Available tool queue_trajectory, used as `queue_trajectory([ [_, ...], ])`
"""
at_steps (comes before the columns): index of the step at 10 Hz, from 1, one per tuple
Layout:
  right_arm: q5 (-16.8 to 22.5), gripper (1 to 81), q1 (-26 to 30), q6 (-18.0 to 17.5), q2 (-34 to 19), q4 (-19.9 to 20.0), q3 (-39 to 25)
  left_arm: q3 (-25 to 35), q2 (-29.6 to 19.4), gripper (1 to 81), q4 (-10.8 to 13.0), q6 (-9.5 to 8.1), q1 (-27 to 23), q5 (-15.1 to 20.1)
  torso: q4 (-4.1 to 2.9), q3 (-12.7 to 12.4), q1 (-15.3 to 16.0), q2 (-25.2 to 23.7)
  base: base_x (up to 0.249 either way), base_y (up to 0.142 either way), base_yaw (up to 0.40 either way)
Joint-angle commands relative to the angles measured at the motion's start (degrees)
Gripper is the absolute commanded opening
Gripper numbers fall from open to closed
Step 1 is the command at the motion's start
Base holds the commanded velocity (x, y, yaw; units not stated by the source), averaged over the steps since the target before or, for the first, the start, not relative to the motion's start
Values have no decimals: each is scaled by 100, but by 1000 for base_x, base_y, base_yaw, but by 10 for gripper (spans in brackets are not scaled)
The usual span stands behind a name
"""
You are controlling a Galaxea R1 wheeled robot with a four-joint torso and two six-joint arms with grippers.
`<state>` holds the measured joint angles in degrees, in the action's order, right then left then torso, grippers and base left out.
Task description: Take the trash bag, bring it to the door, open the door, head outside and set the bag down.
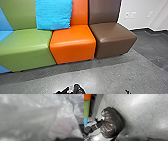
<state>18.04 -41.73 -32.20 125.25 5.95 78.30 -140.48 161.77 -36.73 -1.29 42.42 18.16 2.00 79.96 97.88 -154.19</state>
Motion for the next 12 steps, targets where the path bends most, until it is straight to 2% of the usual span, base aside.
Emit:
queue_trajectory([
  [1, 288, 811, 511, 12, -234, 82, -158, -14, 14, 10, 140, 41, -133, 539, 0, 0, 0, 0, 0, 0, 0],
  [4, 288, 811, 520, 12, -243, 82, -176, -14, -21, 10, 113, 58, -115, 539, 0, 0, 0, 0, 0, 0, 0],
  [5, 288, 811, 520, 12, -243, 90, -176, -14, -30, 10, 113, 59, -115, 539, 0, 0, -369, 573, 0, 0, 0],
  [7, 261, 811, 511, 12, -304, 91, -185, 21, -48, 10, 122, 68, -115, 539, 0, 0, -420, 663, 0, 0, 0],
  [10, 226, 811, 511, 12, -392, 117, -211, 239, -249, 10, 78, 68, -142, 548, 0, -458, -761, 1224, 0, 0, 0],
  [12, 218, 811, 520, 12, -410, 117, -211, 712, -608, 10, 61, 42, -247, 539, 2, -684, -1003, 1616, 0, 0, 0],
])
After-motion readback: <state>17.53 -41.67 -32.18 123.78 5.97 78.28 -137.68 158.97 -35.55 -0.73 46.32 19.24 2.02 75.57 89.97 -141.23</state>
